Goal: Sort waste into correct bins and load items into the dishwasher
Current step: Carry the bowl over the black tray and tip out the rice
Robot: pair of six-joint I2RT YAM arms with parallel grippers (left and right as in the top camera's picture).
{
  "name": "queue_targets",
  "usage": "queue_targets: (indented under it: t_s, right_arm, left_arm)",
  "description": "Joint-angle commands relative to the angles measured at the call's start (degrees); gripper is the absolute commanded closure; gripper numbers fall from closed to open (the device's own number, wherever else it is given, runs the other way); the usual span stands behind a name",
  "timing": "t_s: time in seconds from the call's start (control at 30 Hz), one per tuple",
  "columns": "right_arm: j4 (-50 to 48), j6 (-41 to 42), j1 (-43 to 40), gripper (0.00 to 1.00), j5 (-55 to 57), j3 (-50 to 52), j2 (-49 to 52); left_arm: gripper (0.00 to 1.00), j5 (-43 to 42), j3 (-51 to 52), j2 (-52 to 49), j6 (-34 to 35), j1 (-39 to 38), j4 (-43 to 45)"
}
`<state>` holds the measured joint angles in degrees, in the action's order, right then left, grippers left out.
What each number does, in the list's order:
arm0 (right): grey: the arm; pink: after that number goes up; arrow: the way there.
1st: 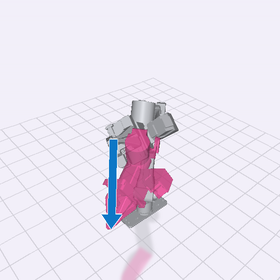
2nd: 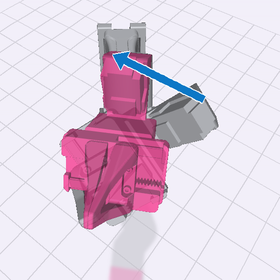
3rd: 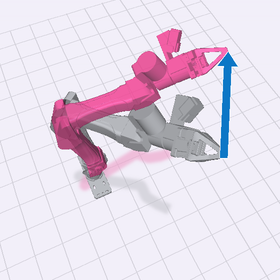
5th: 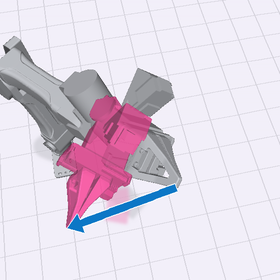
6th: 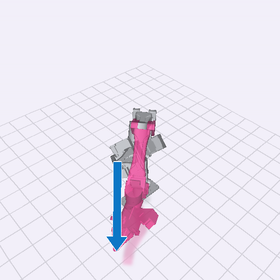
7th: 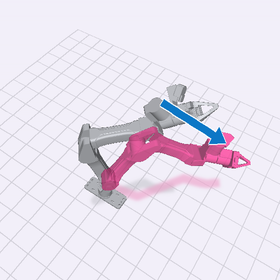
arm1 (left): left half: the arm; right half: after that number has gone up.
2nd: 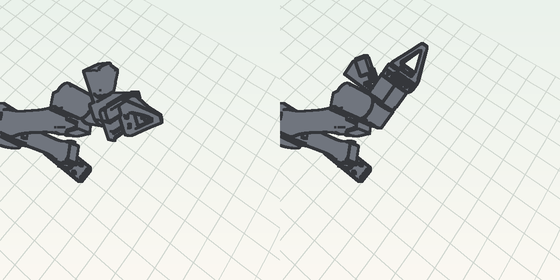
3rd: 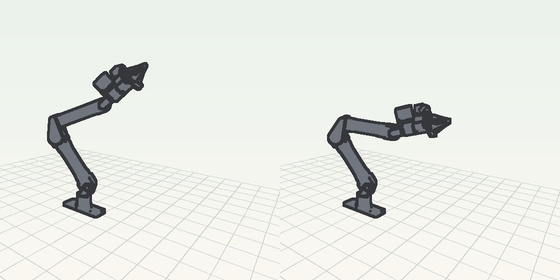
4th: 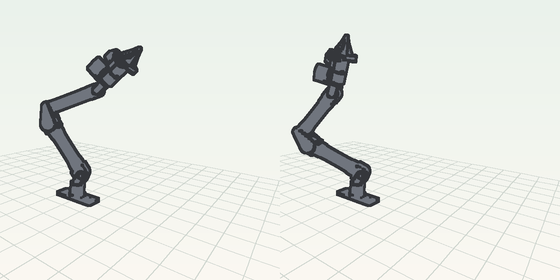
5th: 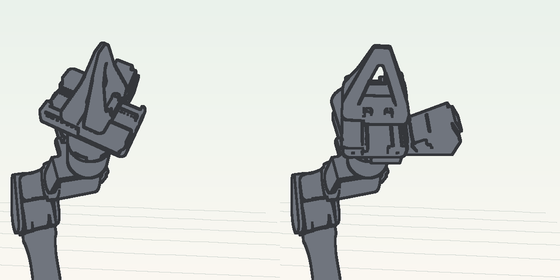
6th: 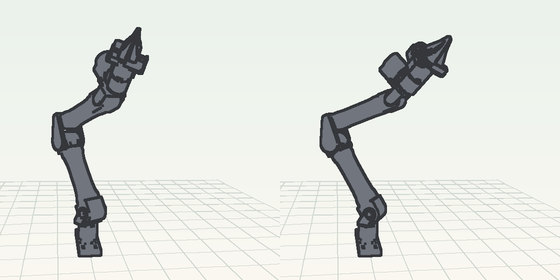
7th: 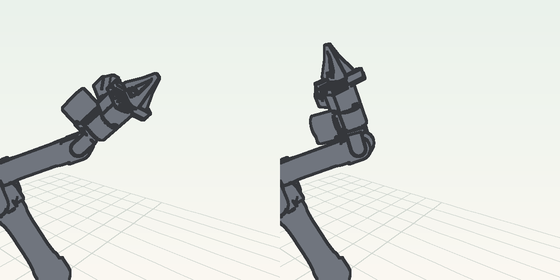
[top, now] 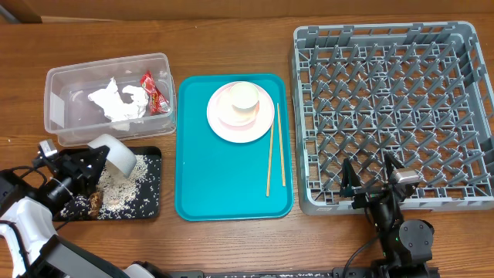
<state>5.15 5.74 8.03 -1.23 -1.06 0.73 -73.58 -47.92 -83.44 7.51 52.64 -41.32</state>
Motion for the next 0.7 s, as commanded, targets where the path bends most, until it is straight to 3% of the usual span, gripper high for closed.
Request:
queue_targets:
  t_s: [0.0,0.67]
  right_arm:
    - [-0.33,-0.37,0.37,0.0,0.33,0.59,-0.35]
    - [-0.33,-0.37,0.37,0.0,0.33,0.59,-0.35]
  left_arm:
    - [0.96,-4.09,0.2,-0.15,-2.4,0.31,-0.24]
    - [0.96,-10.49,0.2,-0.15,-6.95,0.33,-5.18]
